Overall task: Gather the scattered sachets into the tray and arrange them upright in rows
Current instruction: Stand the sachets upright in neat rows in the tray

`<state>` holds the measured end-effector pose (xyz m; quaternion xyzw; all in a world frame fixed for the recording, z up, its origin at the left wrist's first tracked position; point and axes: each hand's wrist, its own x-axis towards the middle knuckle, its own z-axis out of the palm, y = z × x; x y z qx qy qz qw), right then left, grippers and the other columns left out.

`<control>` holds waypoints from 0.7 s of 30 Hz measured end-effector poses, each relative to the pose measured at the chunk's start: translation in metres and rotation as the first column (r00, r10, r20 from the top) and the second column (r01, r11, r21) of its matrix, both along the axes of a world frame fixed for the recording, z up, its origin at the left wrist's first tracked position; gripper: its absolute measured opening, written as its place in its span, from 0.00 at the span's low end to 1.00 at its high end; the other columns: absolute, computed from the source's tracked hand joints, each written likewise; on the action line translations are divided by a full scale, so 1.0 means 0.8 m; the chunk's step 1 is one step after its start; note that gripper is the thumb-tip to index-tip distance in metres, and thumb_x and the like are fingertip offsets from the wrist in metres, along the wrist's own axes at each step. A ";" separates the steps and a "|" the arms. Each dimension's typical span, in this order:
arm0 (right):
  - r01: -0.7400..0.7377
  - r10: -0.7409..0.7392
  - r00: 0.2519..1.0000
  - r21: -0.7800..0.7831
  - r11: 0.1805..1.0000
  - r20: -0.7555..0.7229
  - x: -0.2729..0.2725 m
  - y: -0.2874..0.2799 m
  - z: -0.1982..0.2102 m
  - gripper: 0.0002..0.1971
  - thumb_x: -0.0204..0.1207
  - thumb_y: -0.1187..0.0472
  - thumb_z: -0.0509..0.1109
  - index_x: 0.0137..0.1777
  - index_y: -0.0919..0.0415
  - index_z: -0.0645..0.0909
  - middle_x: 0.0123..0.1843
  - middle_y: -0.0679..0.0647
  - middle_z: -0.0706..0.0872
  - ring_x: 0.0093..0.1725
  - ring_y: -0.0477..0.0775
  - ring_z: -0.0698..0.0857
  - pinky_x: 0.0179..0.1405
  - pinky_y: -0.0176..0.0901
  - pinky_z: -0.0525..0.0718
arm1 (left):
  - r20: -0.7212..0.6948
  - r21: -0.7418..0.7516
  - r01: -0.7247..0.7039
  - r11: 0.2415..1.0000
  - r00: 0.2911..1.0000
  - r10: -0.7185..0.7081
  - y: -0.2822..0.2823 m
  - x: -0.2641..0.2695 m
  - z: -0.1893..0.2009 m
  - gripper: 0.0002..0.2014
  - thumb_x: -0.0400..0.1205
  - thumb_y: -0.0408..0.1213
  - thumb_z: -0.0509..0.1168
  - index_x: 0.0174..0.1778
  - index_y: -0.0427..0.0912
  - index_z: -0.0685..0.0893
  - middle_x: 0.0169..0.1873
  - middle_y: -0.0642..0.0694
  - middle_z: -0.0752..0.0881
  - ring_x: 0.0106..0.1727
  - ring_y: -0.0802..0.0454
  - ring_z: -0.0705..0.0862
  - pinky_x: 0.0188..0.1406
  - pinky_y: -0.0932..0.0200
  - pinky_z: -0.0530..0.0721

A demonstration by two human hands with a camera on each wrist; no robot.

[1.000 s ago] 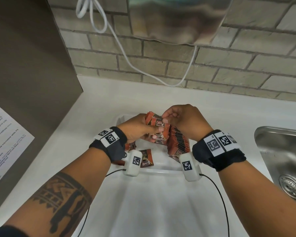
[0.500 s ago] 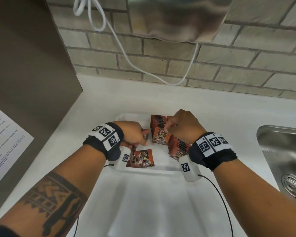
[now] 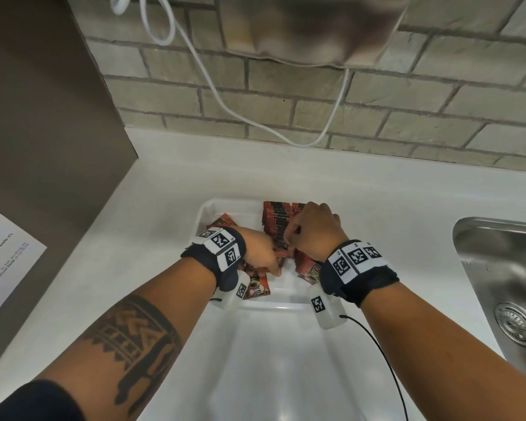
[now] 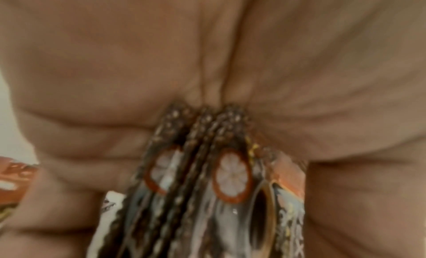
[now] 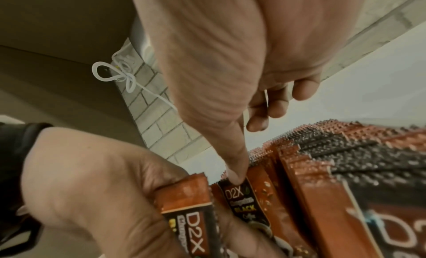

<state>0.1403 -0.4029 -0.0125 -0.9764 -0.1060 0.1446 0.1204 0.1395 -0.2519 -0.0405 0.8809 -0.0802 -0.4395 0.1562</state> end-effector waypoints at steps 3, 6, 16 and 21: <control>-0.008 0.008 1.000 0.006 1.000 0.011 0.002 0.001 -0.001 0.11 0.74 0.58 0.71 0.36 0.41 0.88 0.50 0.45 0.74 0.61 0.55 0.72 0.54 0.49 0.65 | -0.015 0.002 -0.007 1.000 1.000 0.007 -0.002 0.001 -0.002 0.20 0.81 0.51 0.70 0.62 0.39 0.87 0.47 0.43 0.90 0.43 0.48 0.84 0.42 0.56 0.84; -0.014 0.013 1.000 0.007 1.000 0.015 0.003 0.001 -0.003 0.10 0.74 0.59 0.71 0.37 0.41 0.88 0.49 0.44 0.75 0.60 0.54 0.73 0.55 0.49 0.67 | -0.014 0.006 -0.010 1.000 1.000 0.011 -0.004 0.003 -0.003 0.20 0.81 0.52 0.70 0.61 0.40 0.87 0.52 0.41 0.91 0.42 0.48 0.85 0.41 0.56 0.84; 0.018 -0.022 0.999 0.088 0.996 0.047 0.009 -0.006 -0.006 0.10 0.73 0.56 0.71 0.33 0.41 0.84 0.50 0.44 0.82 0.57 0.53 0.79 0.63 0.54 0.74 | 0.001 0.028 0.022 0.999 1.000 -0.022 -0.006 0.001 0.003 0.21 0.82 0.53 0.69 0.62 0.41 0.87 0.54 0.42 0.91 0.44 0.48 0.85 0.42 0.57 0.85; 0.036 -0.043 0.998 0.181 0.983 0.035 0.007 -0.016 0.004 0.10 0.75 0.57 0.69 0.37 0.42 0.87 0.44 0.38 0.84 0.52 0.48 0.83 0.62 0.51 0.79 | -0.004 -0.052 -0.029 0.998 1.000 0.028 0.005 0.003 0.016 0.15 0.82 0.46 0.70 0.55 0.37 0.90 0.44 0.43 0.91 0.39 0.49 0.86 0.41 0.57 0.86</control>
